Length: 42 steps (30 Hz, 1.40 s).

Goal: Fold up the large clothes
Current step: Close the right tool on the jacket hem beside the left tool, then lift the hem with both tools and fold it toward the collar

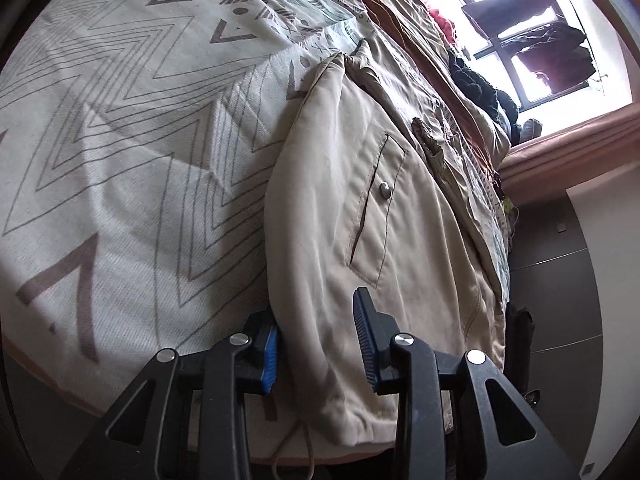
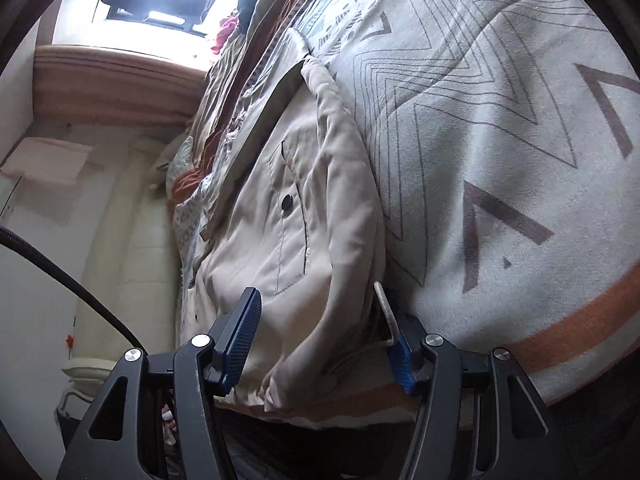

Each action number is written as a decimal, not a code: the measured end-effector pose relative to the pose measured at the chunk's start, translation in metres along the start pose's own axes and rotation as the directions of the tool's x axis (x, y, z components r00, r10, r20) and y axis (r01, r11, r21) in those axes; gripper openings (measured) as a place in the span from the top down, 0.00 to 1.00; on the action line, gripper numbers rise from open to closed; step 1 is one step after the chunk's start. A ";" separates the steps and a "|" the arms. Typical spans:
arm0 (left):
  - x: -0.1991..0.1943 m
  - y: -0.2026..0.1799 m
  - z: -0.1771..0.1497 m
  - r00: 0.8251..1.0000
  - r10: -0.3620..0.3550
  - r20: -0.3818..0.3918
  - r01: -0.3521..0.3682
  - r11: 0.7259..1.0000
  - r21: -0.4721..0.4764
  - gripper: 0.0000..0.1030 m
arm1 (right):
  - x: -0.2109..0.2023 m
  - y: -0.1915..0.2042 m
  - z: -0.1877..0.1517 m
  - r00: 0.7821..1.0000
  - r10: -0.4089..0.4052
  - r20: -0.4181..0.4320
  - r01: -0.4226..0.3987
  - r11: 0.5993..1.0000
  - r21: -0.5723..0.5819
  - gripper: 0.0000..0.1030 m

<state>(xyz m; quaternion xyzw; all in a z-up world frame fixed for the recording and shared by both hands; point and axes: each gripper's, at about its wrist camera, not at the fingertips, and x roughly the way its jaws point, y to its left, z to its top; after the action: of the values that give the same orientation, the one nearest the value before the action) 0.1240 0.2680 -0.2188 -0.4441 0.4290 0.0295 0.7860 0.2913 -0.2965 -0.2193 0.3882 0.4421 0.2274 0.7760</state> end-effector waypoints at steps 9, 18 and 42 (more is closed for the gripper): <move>0.009 -0.002 0.006 0.999 -0.034 -0.011 0.034 0.999 -0.012 0.67 | 0.018 0.003 0.015 1.000 -0.012 -0.015 0.012 1.000 -0.029 0.45; 0.010 -0.004 -0.011 0.995 -0.088 -0.045 0.089 0.996 0.005 0.67 | 0.032 0.010 -0.005 0.998 0.032 -0.046 -0.034 0.998 -0.047 0.50; -0.073 -0.063 -0.014 0.936 -0.328 0.131 0.326 0.945 0.036 0.90 | -0.047 0.051 0.016 0.952 0.259 0.162 -0.243 0.963 -0.116 0.96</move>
<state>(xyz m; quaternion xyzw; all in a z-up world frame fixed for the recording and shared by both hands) 0.0960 0.2439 -0.1289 -0.5006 0.2951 -0.0743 0.8104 0.2804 -0.3057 -0.1497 0.4224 0.3076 0.3098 0.7943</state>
